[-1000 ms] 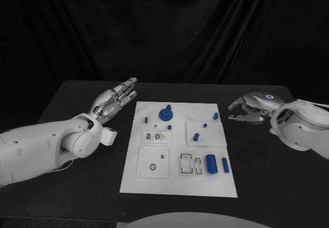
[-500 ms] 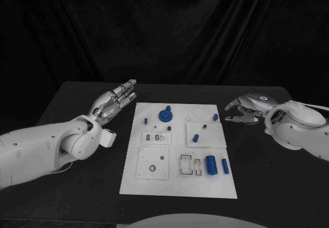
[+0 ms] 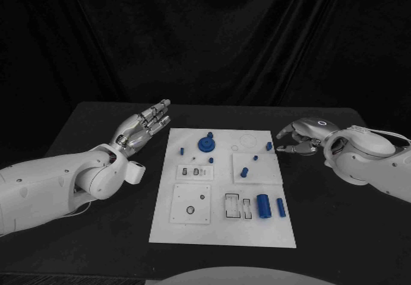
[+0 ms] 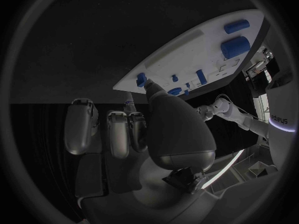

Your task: Assemble the parts on the task board

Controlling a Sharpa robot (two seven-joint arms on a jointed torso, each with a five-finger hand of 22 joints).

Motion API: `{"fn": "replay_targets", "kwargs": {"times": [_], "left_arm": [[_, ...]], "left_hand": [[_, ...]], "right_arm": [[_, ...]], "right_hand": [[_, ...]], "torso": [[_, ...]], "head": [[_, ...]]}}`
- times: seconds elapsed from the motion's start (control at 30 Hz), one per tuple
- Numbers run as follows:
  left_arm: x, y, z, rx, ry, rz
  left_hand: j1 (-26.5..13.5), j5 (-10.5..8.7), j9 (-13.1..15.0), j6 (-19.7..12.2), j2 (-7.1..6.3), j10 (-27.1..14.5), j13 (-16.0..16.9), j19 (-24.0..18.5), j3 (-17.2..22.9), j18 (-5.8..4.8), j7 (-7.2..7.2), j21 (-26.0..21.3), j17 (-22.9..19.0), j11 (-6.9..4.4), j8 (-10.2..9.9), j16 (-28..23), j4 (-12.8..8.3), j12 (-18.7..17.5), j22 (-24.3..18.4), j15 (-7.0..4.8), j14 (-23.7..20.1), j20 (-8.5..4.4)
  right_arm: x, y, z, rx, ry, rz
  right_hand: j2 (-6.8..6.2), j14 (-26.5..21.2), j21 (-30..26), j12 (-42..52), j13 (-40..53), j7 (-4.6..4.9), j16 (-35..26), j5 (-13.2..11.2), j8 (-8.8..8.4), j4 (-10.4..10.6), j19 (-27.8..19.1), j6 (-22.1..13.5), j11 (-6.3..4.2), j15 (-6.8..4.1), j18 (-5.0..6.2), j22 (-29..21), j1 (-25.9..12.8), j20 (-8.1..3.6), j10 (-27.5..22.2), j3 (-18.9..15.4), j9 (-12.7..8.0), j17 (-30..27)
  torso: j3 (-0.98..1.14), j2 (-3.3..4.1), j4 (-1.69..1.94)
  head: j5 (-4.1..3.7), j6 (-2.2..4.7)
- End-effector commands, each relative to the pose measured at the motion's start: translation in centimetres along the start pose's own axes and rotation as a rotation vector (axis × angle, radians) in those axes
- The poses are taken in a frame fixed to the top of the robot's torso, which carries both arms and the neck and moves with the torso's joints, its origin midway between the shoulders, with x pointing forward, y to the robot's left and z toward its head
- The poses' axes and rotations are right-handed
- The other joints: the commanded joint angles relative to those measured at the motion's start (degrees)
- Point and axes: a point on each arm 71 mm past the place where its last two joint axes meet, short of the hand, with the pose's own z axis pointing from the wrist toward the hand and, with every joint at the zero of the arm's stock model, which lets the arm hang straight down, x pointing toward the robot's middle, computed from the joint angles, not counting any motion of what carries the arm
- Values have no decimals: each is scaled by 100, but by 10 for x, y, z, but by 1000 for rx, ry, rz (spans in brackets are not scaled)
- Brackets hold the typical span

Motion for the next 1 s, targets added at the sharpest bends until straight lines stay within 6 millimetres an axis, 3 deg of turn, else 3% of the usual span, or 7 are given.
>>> {"fn": "replay_targets", "kwargs": {"times": [0.03,0.8,1.0], "left_arm": [[2,-1,0,14,14,-12],[3,1,1,11,21,-17],[2,1,1,10,22,-17]], "left_hand": [[-27,28,7,-17,-10,6,6,-7,54,62,32,-33,-9,26,21,-21,-2,6,-9,35,-2,41],[-30,29,8,-9,-6,6,5,-7,66,61,35,-33,-9,27,22,-21,-6,4,-9,44,-2,44],[-34,28,7,-11,-2,5,5,-7,81,61,43,-33,-9,26,22,-21,-12,2,-9,54,-2,49]], "right_arm": [[2,0,2,2,3,-3],[8,8,15,-17,12,-8],[11,10,17,-24,12,-8]], "right_hand": [[-8,586,-12,15,1509,1,-13,-20,-35,31,-33,-51,22,-10,111,1047,64,-4,605,5,-5,1480],[-3,594,1,15,1509,29,9,-11,-6,29,-18,23,43,2,106,1054,109,5,605,3,2,1503],[-47,594,-2,15,1509,44,9,-198,-5,88,-5,60,60,19,105,1059,80,21,605,-70,-6,1503]], "torso": [[3,3,0],[1,0,0],[2,0,1]], "head": [[-1,-6],[-4,-36],[1,-47]]}}
